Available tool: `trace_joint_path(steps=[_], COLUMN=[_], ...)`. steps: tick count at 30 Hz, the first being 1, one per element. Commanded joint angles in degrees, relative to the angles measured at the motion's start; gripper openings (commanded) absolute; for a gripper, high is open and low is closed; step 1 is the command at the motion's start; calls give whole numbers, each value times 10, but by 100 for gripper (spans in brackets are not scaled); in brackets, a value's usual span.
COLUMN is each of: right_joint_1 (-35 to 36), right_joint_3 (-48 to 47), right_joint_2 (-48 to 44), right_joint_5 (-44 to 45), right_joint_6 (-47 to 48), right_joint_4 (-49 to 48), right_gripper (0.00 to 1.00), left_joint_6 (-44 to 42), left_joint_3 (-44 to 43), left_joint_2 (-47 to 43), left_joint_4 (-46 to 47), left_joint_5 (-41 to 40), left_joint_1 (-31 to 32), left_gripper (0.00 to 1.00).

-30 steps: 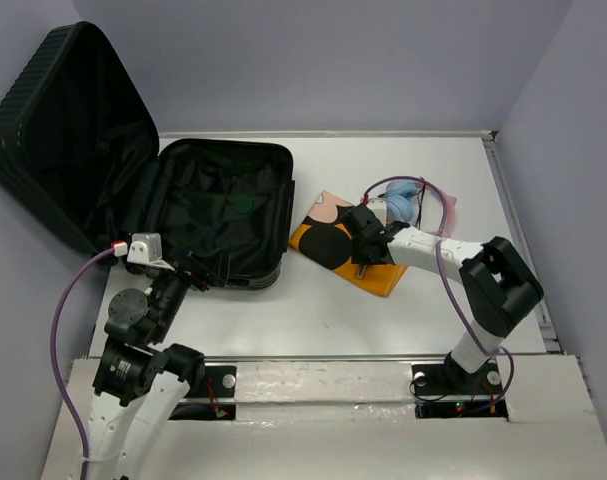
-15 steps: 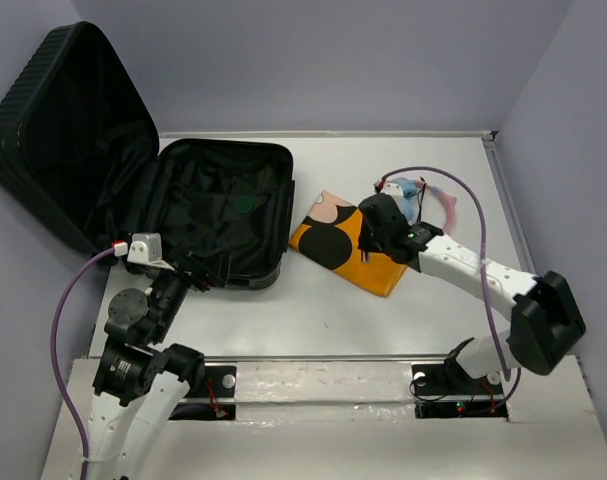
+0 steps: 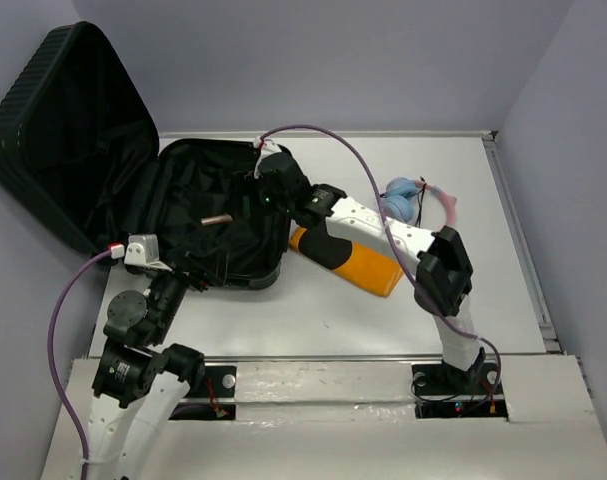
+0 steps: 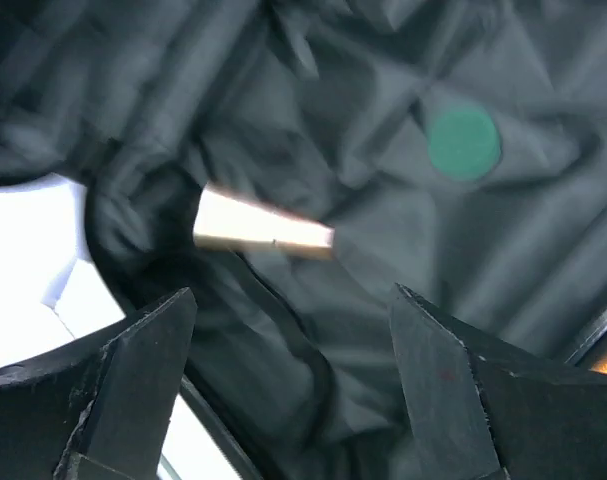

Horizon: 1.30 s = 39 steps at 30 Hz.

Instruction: Pack the luggage

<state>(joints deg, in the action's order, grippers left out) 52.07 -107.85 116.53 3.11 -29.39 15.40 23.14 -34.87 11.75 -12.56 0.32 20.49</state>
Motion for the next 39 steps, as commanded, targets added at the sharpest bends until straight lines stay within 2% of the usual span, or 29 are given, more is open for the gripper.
trace_joint_path(steps=[1, 4, 6, 7, 8, 10, 11, 12, 13, 17, 23, 28, 30, 31, 33, 34, 35, 39], right_joint_1=[-47, -107, -183, -211, -273, -343, -414, -414, -476, -552, -585, -596, -602, -602, -602, -602, -602, -602], right_joint_3=[36, 212, 297, 369, 401, 453, 490, 503, 512, 512, 472, 431, 409, 395, 382, 375, 363, 361], right_joint_2=[-57, -164, -221, -276, -302, -344, -368, -372, -370, -316, -221, -140, -101, -92, -72, -66, -54, -90], right_joint_5=[21, 44, 79, 93, 114, 125, 118, 106, 93, 75, 98, 65, 30, 21, 1, -6, -10, 33], right_joint_6=[15, -11, -25, -33, -37, -37, -39, -39, -41, -31, -6, 13, 14, 20, 25, 28, 28, 16], right_joint_4=[39, 9, 3, 0, -2, -5, -9, -12, -16, -20, -19, -13, 3, 8, 10, 17, 21, 23], right_gripper=[82, 78, 75, 73, 73, 73, 73, 73, 73, 73, 72, 65, 58, 46, 32, 18, 8, 7], left_joint_6=[4, 2, 2, 2, 0, 0, 0, 0, 0, -2, -4, -5, -5, -4, -5, -5, -4, -5], left_joint_3=[-21, -21, -20, -20, -20, -20, -20, -20, -20, -20, -20, -19, -19, -19, -19, -19, -19, -18], left_joint_2=[-15, -9, -6, -5, -3, -5, -8, -8, -11, -16, -11, -14, -13, -13, -13, -12, -13, -10], left_joint_4=[17, 18, 19, 21, 21, 21, 22, 22, 23, 24, 25, 26, 27, 26, 26, 26, 26, 27], left_joint_5=[-15, -8, -6, -6, 12, 15, 17, 17, 16, 20, 29, 31, 32, 31, 31, 31, 31, 31], left_joint_1=[-4, -4, -4, -4, -5, -5, -5, -5, -5, -5, -5, -5, -5, -5, -5, -5, -5, -5], left_gripper=[99, 99, 99, 99, 99, 99, 99, 99, 99, 99, 99, 99, 99, 99, 99, 99, 99, 99])
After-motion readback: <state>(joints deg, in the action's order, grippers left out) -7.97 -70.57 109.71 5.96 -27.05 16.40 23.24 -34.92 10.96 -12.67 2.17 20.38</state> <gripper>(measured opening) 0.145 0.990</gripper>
